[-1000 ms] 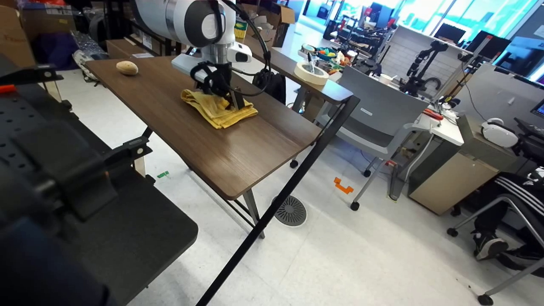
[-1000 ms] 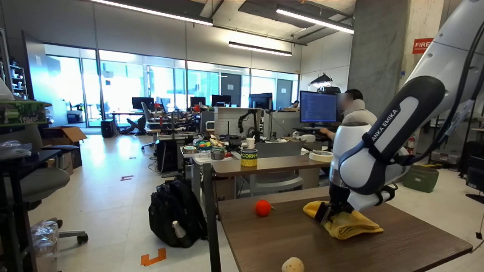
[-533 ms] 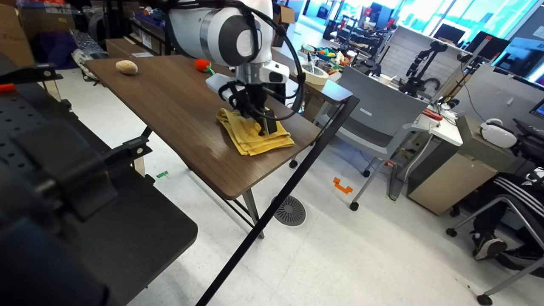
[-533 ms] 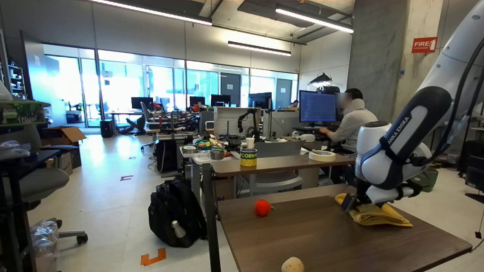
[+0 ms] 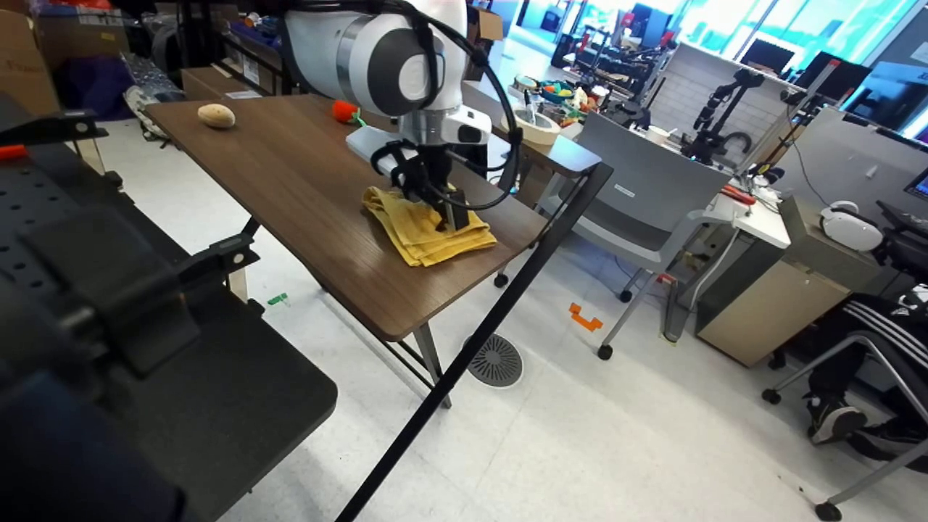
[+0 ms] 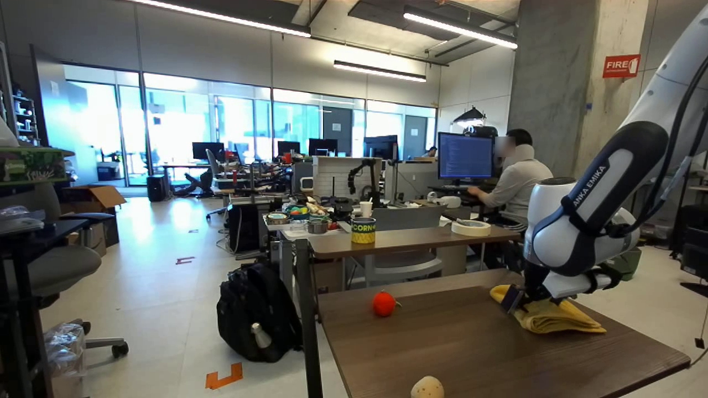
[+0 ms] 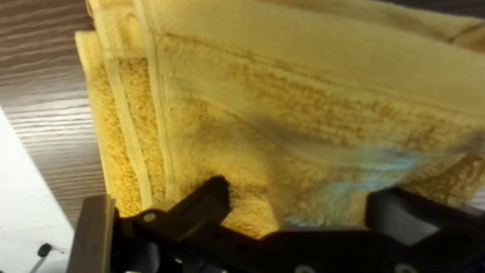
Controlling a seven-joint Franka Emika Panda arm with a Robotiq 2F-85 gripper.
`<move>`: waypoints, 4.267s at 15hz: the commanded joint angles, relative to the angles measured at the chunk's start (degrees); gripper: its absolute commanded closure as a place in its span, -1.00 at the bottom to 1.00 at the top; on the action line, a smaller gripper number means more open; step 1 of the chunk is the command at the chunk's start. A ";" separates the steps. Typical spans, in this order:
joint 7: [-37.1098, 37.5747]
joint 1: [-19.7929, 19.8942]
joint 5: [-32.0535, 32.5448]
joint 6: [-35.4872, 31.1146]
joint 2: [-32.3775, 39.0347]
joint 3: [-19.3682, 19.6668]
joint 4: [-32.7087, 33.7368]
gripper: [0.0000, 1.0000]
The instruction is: Use the towel to wipe the table
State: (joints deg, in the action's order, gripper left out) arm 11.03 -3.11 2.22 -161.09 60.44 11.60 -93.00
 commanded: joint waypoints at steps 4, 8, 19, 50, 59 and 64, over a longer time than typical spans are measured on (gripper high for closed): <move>-10.23 -2.56 2.63 -11.82 -10.17 -9.53 -22.16 -1.00; -16.12 -0.59 2.96 -10.35 -12.47 -14.28 -26.23 -1.00; -4.24 0.37 -0.40 -5.09 -3.91 1.83 -13.11 -1.00; -8.28 -1.48 4.89 2.44 -6.21 -0.30 -18.08 -1.00; -11.92 -4.78 5.36 -7.46 -11.06 -12.58 -23.62 -1.00; -6.38 -3.32 -1.05 -0.46 -3.82 -11.62 -6.55 -1.00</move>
State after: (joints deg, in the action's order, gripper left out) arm 2.28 -8.33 4.22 -165.82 50.41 -1.41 -110.66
